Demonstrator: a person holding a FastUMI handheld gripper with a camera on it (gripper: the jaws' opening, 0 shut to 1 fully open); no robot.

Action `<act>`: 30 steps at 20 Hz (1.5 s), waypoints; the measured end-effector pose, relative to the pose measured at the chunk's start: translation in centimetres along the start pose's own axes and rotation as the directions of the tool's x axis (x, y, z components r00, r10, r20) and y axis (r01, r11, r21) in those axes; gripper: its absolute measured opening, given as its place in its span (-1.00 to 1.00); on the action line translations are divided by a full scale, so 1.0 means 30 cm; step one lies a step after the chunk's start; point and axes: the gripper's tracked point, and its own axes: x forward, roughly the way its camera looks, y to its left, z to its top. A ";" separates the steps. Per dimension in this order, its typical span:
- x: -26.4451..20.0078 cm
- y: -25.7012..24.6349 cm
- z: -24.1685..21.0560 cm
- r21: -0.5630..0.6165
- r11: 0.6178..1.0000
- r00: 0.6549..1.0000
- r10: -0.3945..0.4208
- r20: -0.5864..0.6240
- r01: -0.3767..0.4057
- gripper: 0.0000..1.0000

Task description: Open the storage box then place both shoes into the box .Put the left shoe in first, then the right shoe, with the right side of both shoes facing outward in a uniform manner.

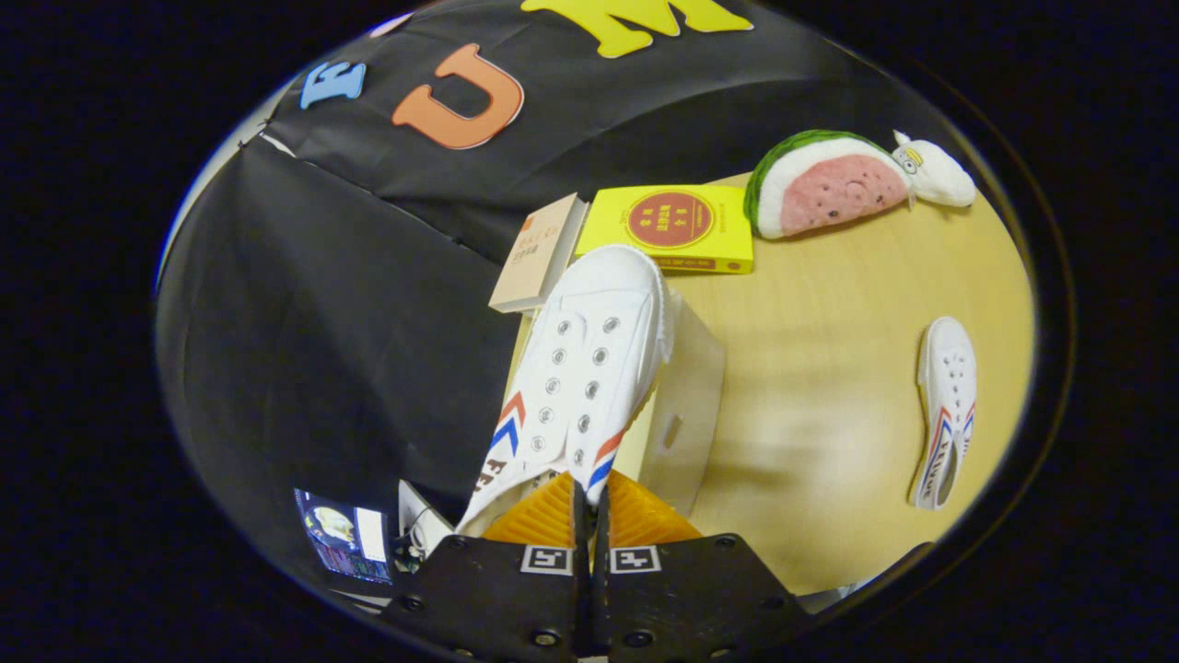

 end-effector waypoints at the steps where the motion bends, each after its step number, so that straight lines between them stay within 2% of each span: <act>1: 0.046 0.028 -0.009 -0.005 1.000 1.000 -0.017 -0.007 0.017 -1.00; 7: 0.293 0.084 -0.038 0.009 0.989 0.988 -0.148 -0.046 0.149 -1.00; 12: 0.449 0.080 -0.030 0.047 0.973 0.972 -0.220 -0.086 0.224 -1.00; 16: 0.518 0.051 0.010 0.058 0.953 0.955 -0.297 -0.021 0.298 -1.00; 22: 0.634 0.031 -0.043 0.057 0.948 0.946 -0.305 -0.111 0.312 -1.00; 24: 0.647 -0.003 -0.071 0.033 0.929 0.920 -0.360 -0.155 0.369 -0.99; 26: 0.628 0.001 -0.101 0.007 0.930 0.919 -0.361 -0.160 0.367 -0.98; 27: 0.627 0.009 -0.101 -0.003 0.938 0.926 -0.342 -0.162 0.346 -0.88; 28: 0.611 0.026 -0.097 -0.018 0.946 0.933 -0.324 -0.156 0.325 -0.88; 30: 0.579 0.055 -0.068 -0.039 0.957 0.946 -0.291 -0.140 0.288 -0.64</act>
